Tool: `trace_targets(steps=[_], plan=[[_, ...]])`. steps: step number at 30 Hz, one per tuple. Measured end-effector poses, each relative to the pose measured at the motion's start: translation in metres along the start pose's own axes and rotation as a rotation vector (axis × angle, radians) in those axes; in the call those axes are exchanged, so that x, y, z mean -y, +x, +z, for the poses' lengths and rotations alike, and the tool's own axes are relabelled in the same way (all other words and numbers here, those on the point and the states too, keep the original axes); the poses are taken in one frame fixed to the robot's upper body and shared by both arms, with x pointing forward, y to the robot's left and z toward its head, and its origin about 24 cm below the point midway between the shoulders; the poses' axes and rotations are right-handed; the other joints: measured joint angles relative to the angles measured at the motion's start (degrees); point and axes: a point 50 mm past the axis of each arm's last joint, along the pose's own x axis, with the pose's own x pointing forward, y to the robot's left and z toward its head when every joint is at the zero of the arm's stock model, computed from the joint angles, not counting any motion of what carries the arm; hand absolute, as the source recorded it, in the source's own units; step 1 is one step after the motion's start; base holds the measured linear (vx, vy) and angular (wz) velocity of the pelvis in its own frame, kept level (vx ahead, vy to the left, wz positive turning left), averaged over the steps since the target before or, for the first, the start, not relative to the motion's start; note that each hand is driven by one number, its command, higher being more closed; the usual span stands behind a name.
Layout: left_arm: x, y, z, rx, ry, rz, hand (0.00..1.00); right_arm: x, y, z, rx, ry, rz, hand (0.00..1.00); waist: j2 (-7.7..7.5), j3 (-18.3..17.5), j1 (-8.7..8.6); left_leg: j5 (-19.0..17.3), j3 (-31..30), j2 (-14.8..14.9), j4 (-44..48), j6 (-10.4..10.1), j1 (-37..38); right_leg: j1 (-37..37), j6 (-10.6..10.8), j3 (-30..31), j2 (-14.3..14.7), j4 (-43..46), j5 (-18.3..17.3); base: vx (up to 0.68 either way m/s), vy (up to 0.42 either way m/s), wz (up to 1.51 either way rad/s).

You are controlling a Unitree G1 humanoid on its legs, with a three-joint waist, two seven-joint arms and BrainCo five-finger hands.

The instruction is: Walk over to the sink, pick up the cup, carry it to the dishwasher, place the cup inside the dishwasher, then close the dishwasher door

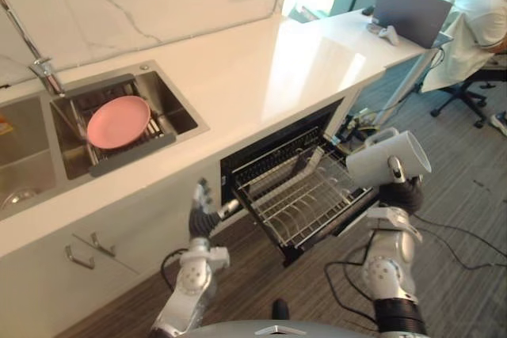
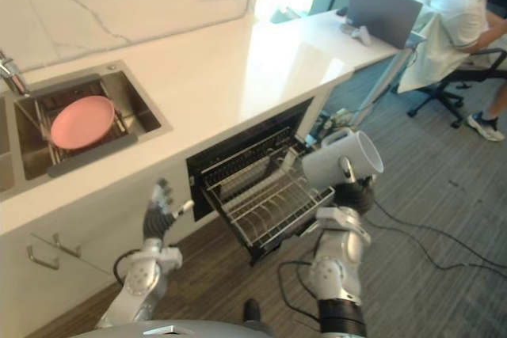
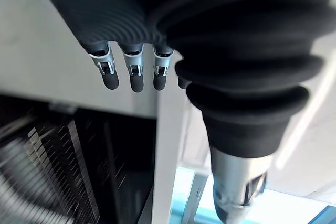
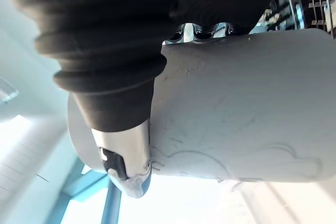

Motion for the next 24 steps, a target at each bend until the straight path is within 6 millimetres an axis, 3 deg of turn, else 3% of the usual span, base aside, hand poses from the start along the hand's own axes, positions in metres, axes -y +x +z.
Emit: trace_targets(steps=[2,6,8,10,11,15,19,21,24], plan=[[-0.002,-0.012,-0.017,-0.117,-0.025,-0.174,0.00,0.009,0.005,-0.008,-0.074,-0.114,0.019,1.00,0.26,0.0,-0.16,0.3,-1.2,-0.1,0.0,0.0,-0.5,0.2,0.0,-1.3,-0.2,0.0,-0.3,0.03,-0.003,0.25],[-0.024,-0.031,-0.052,-0.315,0.093,-0.212,0.00,0.014,0.008,-0.029,-0.233,-0.226,0.038,1.00,0.81,0.0,0.28,0.4,-2.9,-0.4,0.4,0.2,-1.3,0.6,0.0,-3.3,-0.7,0.2,-0.6,0.00,0.001,0.25],[-0.058,-0.046,-0.081,-0.519,0.166,-0.074,0.00,0.022,0.001,-0.048,-0.352,-0.256,0.017,1.00,1.14,0.0,0.93,0.5,-4.9,-0.4,0.7,0.1,-1.7,1.4,0.1,-5.1,-0.9,0.6,-1.3,-0.03,-0.012,0.38],[-0.085,-0.061,-0.097,-0.638,0.197,0.059,0.00,0.026,-0.003,-0.056,-0.407,-0.297,0.011,1.00,1.28,-0.1,1.36,0.9,-6.2,-0.4,0.7,0.0,-2.5,1.4,0.0,-6.5,-1.0,1.2,-2.0,-0.03,-0.022,0.50],[-0.108,-0.074,-0.102,-0.689,0.226,0.169,0.00,0.033,-0.006,-0.061,-0.446,-0.355,-0.004,1.00,1.30,-0.1,1.87,1.6,-8.1,-0.5,0.2,0.0,-3.4,1.4,0.1,-8.4,-1.1,1.7,-2.4,-0.03,-0.038,0.63],[-0.151,-0.093,-0.096,-0.699,0.326,0.396,0.00,0.040,-0.003,-0.071,-0.518,-0.441,-0.030,1.00,0.77,0.7,3.64,4.4,-12.0,-0.5,-2.3,-0.4,-5.4,1.2,0.0,-12.3,-1.3,1.7,-2.6,-0.04,-0.041,0.59],[-0.182,-0.128,-0.102,-0.816,0.380,0.613,0.00,0.025,0.020,-0.072,-0.483,-0.481,-0.060,1.00,-0.69,4.9,5.52,6.1,-14.3,-0.3,-2.6,-0.8,-7.7,0.5,-0.4,-14.6,-1.1,1.8,-2.3,-0.09,-0.028,0.32],[-0.190,-0.135,-0.100,-0.826,0.394,0.668,0.00,0.013,0.032,-0.068,-0.439,-0.514,-0.054,1.00,-1.88,7.5,6.30,7.0,-14.9,-0.3,-3.2,-1.0,-9.3,-1.1,-0.8,-14.7,-1.1,2.3,-2.2,-0.11,-0.013,0.14],[-0.191,-0.128,-0.097,-0.811,0.423,0.693,0.00,-0.011,0.055,-0.060,-0.368,-0.547,-0.020,1.00,-2.64,11.4,6.40,8.3,-15.1,-0.3,-3.1,-1.3,-12.1,-3.7,-1.6,-14.7,-1.2,3.3,-2.2,-0.12,0.006,0.15]])
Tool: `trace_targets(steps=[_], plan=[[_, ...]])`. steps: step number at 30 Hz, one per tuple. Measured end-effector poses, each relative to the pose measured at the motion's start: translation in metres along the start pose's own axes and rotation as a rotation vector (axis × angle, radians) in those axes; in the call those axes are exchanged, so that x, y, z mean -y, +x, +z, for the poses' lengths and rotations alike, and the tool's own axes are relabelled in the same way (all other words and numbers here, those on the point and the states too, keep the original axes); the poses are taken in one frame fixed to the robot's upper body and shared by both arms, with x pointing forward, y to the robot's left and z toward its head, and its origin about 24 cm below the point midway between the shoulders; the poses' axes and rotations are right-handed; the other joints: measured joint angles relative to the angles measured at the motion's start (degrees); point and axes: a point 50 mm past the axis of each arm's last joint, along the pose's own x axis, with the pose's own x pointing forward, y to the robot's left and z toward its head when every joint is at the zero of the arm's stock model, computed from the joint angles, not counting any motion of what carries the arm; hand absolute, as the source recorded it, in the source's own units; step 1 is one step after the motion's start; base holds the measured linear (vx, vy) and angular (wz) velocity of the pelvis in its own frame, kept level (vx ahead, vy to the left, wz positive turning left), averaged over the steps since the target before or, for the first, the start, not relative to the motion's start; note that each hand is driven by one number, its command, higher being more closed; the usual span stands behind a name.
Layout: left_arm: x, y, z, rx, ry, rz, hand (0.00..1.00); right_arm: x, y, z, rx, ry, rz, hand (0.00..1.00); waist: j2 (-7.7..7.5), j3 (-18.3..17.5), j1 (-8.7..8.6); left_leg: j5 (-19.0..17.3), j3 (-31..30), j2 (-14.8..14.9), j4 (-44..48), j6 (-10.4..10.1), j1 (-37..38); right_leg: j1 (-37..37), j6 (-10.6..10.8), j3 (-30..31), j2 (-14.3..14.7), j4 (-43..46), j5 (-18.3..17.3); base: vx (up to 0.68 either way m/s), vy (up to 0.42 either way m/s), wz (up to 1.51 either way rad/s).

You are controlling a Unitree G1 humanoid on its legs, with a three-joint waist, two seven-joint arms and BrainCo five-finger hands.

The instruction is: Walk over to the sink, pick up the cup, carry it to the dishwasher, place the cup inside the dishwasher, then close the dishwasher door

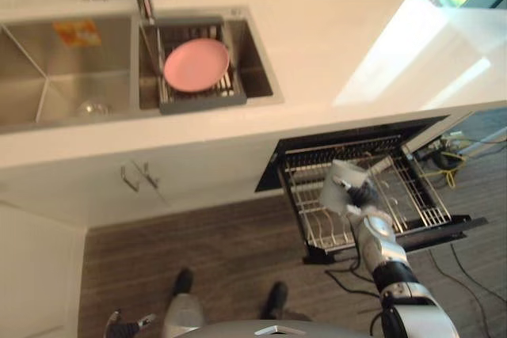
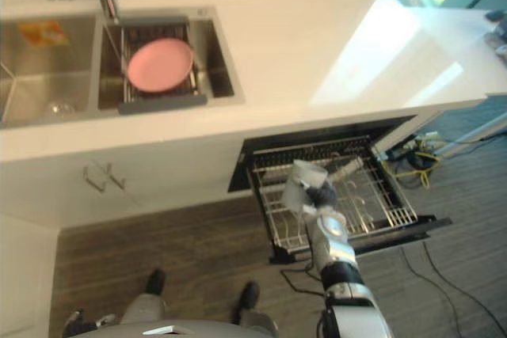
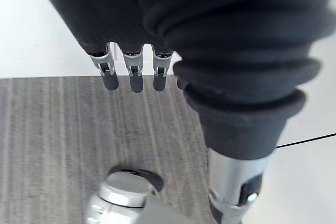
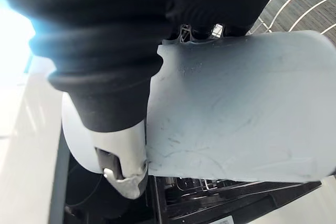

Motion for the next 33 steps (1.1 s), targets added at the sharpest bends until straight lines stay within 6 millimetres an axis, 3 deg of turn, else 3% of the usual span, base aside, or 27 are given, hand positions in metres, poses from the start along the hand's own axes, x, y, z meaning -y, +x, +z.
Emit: trace_targets(steps=[2,5,8,14,18,21,26,33], plan=[[0.005,0.008,0.025,0.027,-0.078,0.025,0.00,-0.003,0.010,0.025,0.072,-0.027,0.007,1.00,0.49,3.5,1.69,0.4,0.1,0.2,1.6,0.0,-2.9,-2.1,0.2,-0.2,-0.1,1.1,0.4,-0.12,0.011,0.14],[0.007,0.014,0.047,0.032,-0.109,0.030,0.00,-0.015,0.018,0.045,0.128,-0.064,0.025,1.00,0.78,6.5,2.82,0.3,0.0,0.3,4.0,-0.1,-5.3,-3.6,0.2,-0.4,-0.2,2.6,0.3,-0.07,-0.002,0.09],[0.012,0.017,0.060,0.012,-0.103,0.008,0.00,-0.025,0.024,0.069,0.189,-0.071,0.039,1.00,0.77,7.9,3.99,-0.6,0.1,0.6,6.8,-0.3,-9.0,-6.5,0.0,-0.2,-0.1,3.8,0.4,-0.06,0.003,0.00],[0.027,0.018,0.055,-0.091,-0.075,-0.081,0.00,-0.037,0.033,0.112,0.262,-0.168,0.034,1.00,1.38,11.0,5.10,-2.6,2.0,2.0,13.7,-0.4,-16.2,-11.9,-0.7,0.6,0.6,5.1,0.9,-0.05,0.007,-0.09],[0.048,0.014,0.066,-0.081,-0.069,-0.137,0.00,-0.046,0.037,0.151,0.316,-0.218,0.007,1.00,2.44,13.4,5.35,-2.9,2.0,2.4,15.9,-0.5,-19.8,-15.6,-1.0,1.1,0.7,6.8,1.0,-0.04,0.003,-0.09],[0.050,0.015,0.076,-0.056,-0.056,-0.141,0.00,-0.043,0.039,0.165,0.332,-0.302,-0.051,1.00,2.87,13.8,5.55,-3.3,2.0,2.6,17.2,-0.4,-21.8,-17.8,-1.4,1.6,0.7,8.4,0.7,-0.05,0.015,-0.07],[0.056,0.015,0.091,-0.020,-0.063,-0.153,0.00,-0.035,0.040,0.164,0.296,-0.344,-0.143,1.00,3.60,14.3,5.93,-3.2,2.3,2.5,17.9,-0.4,-23.7,-20.9,-1.5,2.3,0.3,10.9,0.2,-0.02,0.018,-0.06],[0.057,0.014,0.093,-0.007,-0.063,-0.157,0.00,-0.034,0.038,0.182,0.342,-0.348,-0.277,1.00,3.99,14.5,5.84,-2.7,3.3,2.7,18.1,-0.4,-24.2,-23.0,-1.8,3.4,0.0,12.8,-0.2,0.01,-0.004,-0.06]])
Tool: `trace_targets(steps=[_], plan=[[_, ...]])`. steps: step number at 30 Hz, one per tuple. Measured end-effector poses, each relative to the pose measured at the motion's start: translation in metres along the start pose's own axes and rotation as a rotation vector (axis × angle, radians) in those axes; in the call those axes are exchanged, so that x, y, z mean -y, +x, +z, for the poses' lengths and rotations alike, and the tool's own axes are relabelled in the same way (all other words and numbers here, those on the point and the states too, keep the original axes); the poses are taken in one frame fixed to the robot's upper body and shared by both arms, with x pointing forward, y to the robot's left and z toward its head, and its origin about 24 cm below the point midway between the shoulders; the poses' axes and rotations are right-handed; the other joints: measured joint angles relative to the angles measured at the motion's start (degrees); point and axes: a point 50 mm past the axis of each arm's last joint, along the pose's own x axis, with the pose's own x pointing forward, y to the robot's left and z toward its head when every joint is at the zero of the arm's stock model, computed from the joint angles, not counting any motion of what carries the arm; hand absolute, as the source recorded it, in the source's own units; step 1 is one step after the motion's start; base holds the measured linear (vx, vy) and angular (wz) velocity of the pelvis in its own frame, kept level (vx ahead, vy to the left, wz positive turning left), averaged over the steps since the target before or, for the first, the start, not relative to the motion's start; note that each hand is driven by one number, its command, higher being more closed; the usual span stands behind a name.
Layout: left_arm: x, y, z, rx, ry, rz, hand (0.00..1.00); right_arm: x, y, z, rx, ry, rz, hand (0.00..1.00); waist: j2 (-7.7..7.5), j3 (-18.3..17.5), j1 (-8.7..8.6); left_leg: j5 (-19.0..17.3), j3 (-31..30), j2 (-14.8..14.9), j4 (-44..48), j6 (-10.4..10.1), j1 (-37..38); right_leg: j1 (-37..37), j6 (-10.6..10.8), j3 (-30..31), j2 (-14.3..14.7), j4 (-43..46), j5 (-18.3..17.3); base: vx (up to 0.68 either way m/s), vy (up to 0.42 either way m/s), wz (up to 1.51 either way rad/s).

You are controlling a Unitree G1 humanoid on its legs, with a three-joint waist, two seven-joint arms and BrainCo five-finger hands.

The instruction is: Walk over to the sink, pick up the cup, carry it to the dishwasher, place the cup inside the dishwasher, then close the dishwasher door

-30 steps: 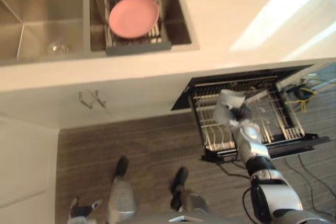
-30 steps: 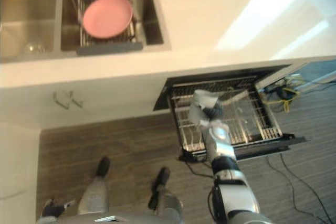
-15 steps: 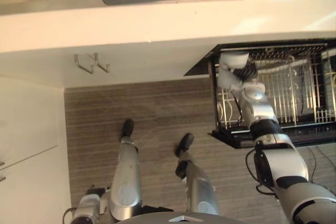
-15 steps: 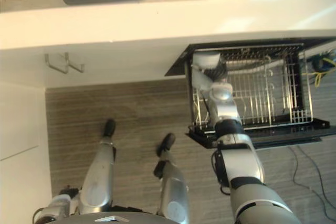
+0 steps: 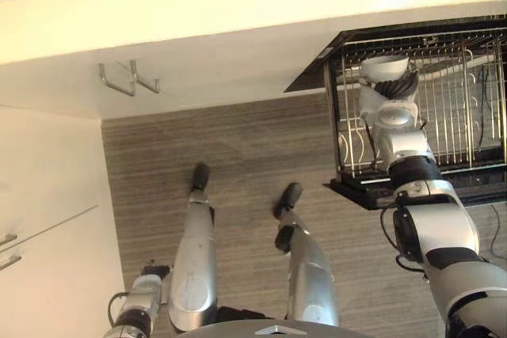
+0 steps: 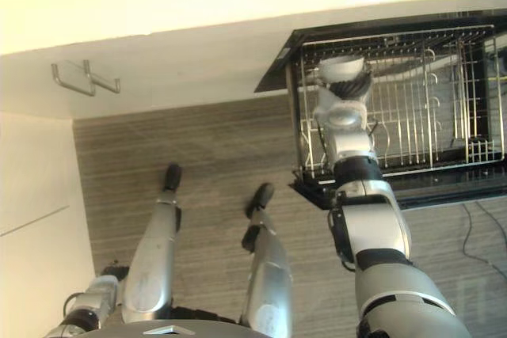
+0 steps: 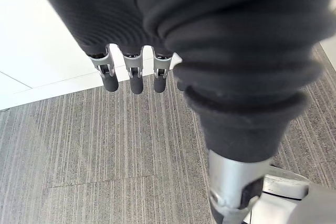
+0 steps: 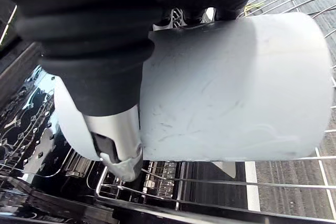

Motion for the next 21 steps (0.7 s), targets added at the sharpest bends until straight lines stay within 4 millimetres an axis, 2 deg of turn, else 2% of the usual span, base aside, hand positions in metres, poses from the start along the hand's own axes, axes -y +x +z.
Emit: trace_targets(steps=[3,6,7,11,21], plan=[[0.000,0.000,0.001,0.005,0.000,-0.001,0.00,-0.002,0.001,0.001,0.001,-0.037,0.052,1.00,0.00,0.0,-0.10,0.0,0.0,0.1,-0.1,0.1,0.0,-0.1,-0.1,0.0,-0.1,0.3,-0.1,0.00,0.000,0.00],[0.001,0.000,0.001,0.010,0.004,-0.004,0.00,-0.010,-0.001,0.001,0.013,-0.087,0.204,1.00,0.01,0.0,-0.20,-0.2,0.0,0.1,-0.2,0.3,-0.1,-0.4,-0.2,0.0,-0.2,0.5,-0.2,0.00,0.000,0.00],[0.001,0.000,0.002,0.012,0.008,-0.005,0.00,-0.012,-0.001,0.000,0.009,-0.100,0.236,0.00,0.01,0.0,-0.19,-0.2,0.0,0.1,-0.3,0.3,-0.1,-0.4,-0.1,0.0,-0.2,0.6,-0.2,0.00,0.000,0.00],[0.002,-0.001,0.004,0.023,0.015,-0.007,0.00,-0.010,0.000,-0.001,-0.002,-0.123,0.283,0.00,0.03,0.0,-0.15,0.1,-0.1,0.1,-0.3,0.0,-0.1,-0.6,-0.1,-0.1,-0.3,1.1,-0.6,0.01,-0.004,0.00],[0.006,-0.002,0.010,0.039,0.013,-0.004,0.00,-0.009,0.003,-0.002,-0.057,-0.125,0.250,0.00,0.30,-0.2,-0.07,1.2,0.0,-0.2,-1.4,-0.2,0.5,-1.8,-0.4,0.0,-0.8,3.7,-1.8,0.00,0.000,0.00]])
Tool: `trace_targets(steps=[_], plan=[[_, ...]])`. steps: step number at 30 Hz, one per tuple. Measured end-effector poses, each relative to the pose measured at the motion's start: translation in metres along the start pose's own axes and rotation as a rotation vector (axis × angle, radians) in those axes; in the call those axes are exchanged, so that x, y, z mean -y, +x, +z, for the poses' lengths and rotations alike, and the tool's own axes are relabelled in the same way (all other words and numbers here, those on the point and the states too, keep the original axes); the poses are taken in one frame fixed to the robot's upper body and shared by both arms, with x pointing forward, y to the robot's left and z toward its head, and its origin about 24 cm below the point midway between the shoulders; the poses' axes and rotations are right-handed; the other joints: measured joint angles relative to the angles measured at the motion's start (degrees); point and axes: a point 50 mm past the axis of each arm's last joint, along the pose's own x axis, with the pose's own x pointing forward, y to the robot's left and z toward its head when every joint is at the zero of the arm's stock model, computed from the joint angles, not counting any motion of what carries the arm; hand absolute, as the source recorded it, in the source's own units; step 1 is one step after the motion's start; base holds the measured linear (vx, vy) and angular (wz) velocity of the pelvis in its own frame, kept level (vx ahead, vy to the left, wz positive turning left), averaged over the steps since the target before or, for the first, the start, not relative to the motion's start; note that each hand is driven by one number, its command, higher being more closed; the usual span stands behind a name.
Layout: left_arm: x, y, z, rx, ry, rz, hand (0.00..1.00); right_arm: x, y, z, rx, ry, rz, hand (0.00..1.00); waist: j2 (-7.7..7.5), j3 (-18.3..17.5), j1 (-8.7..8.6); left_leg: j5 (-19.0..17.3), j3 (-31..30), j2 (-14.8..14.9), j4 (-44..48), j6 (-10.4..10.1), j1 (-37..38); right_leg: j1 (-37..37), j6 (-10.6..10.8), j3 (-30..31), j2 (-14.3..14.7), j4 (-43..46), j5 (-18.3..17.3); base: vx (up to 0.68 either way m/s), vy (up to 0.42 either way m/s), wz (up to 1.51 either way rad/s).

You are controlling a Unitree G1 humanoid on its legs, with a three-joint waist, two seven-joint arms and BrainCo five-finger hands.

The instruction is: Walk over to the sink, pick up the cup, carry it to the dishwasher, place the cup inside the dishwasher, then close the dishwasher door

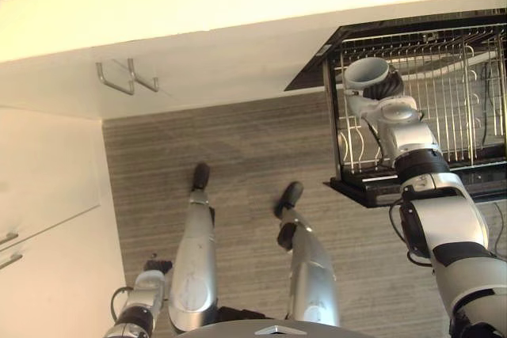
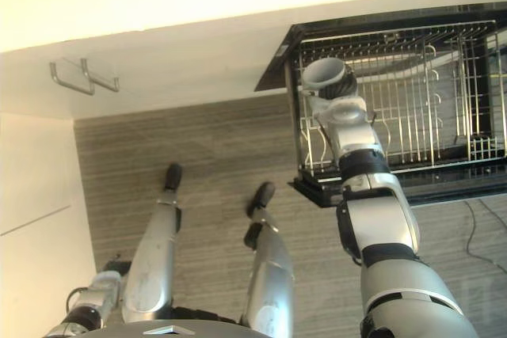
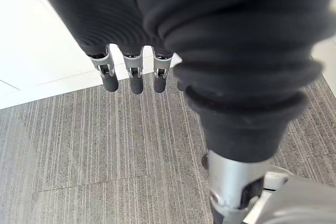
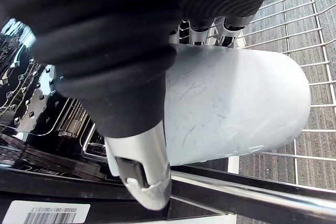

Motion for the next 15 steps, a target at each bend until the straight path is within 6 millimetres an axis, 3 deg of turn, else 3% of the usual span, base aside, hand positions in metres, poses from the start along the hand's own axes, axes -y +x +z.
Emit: trace_targets(steps=[8,10,15], plan=[[-0.004,0.000,-0.012,-0.083,-0.042,0.009,0.00,-0.004,-0.006,-0.006,0.016,0.101,0.000,0.00,0.52,-0.5,-0.78,0.2,1.6,0.2,-2.3,0.7,7.0,5.9,0.2,0.3,0.0,-1.1,-0.3,0.01,-0.003,-0.03],[-0.007,-0.001,-0.024,-0.124,-0.050,0.020,0.00,-0.007,-0.011,-0.024,-0.026,0.135,0.002,0.00,0.58,-2.0,-1.02,0.2,3.2,0.6,-3.4,0.7,9.8,8.3,0.4,0.4,0.1,-2.5,-0.2,0.05,-0.004,-0.11],[-0.015,-0.011,-0.072,-0.253,-0.006,0.039,0.00,-0.017,-0.039,-0.108,-0.230,0.176,0.002,0.00,0.78,-10.0,-1.82,-1.1,6.2,0.9,-5.3,0.8,17.0,15.1,1.4,1.7,0.5,-6.8,0.2,0.12,0.022,-0.16]])
